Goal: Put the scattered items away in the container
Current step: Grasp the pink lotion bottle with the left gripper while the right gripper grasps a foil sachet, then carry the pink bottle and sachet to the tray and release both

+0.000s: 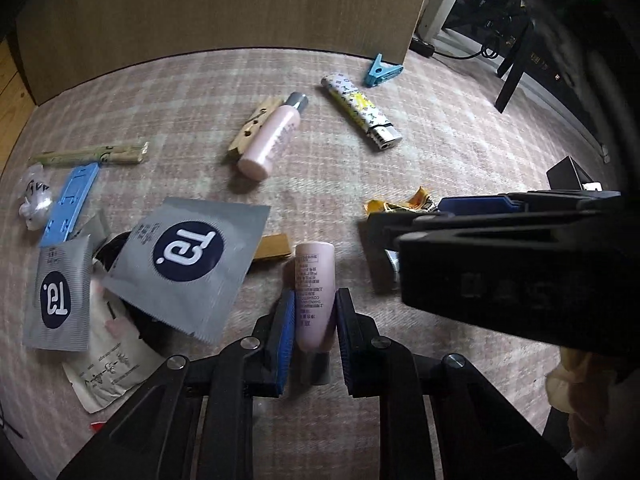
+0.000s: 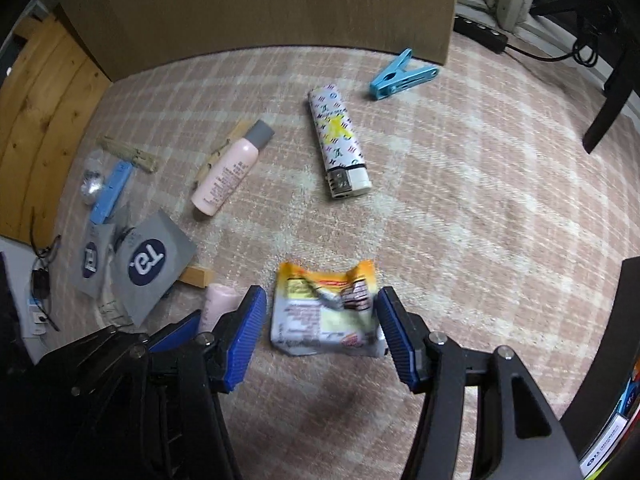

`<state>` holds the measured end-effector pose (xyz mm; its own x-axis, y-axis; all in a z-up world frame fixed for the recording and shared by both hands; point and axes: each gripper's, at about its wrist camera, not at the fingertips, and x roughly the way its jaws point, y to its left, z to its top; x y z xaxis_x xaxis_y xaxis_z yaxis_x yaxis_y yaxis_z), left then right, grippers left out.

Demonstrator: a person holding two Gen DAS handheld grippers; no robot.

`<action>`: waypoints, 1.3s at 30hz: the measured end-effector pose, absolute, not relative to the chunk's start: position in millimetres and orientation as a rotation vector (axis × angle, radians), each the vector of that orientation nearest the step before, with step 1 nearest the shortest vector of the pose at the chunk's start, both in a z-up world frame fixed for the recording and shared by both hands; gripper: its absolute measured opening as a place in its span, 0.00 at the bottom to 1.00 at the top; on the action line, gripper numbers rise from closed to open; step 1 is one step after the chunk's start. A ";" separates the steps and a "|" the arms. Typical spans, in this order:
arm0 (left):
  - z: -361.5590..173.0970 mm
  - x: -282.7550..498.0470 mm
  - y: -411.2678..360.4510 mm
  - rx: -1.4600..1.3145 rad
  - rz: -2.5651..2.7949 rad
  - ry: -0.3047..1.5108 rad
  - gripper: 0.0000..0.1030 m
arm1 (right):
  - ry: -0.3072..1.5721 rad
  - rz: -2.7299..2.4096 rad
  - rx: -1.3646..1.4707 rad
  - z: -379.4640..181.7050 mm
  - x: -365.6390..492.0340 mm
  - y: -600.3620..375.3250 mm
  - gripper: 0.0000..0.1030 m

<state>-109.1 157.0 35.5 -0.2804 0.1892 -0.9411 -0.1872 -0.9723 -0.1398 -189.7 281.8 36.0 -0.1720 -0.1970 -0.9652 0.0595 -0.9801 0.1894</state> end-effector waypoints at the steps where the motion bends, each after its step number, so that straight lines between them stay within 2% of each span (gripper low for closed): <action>1: 35.5 -108.6 156.1 -1.721 2.341 -0.009 0.18 | -0.138 -2.290 1.900 35.3 -188.9 278.3 0.56; 4: 35.7 -107.7 155.8 -1.719 2.343 -0.025 0.18 | -0.056 -2.309 1.909 34.8 -187.2 268.2 0.56; 7: 35.8 -107.5 154.1 -1.716 2.345 -0.026 0.18 | 0.039 -2.324 1.919 34.6 -182.8 260.8 0.48; 9: 35.9 -107.3 153.5 -1.719 2.337 -0.039 0.18 | 0.050 -2.335 1.918 35.5 -179.6 262.3 0.40; 12: 37.5 -108.5 159.6 -1.719 2.316 -0.058 0.18 | -0.012 -2.316 1.927 36.9 -175.7 269.6 0.36; 24: 66.9 -101.6 200.7 -1.635 2.284 -0.017 0.18 | -0.186 -2.384 1.893 68.5 -143.9 322.2 0.35; 39: 112.4 -87.4 341.1 -1.467 2.097 0.135 0.18 | -0.446 -2.657 1.891 129.4 -73.7 511.7 0.35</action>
<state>-87.4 341.1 112.4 -0.2355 0.3920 -0.8893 -0.5030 -0.8321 -0.2336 -73.7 511.7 129.4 -0.3326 -0.0343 -0.9425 -0.2751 -0.9524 0.1317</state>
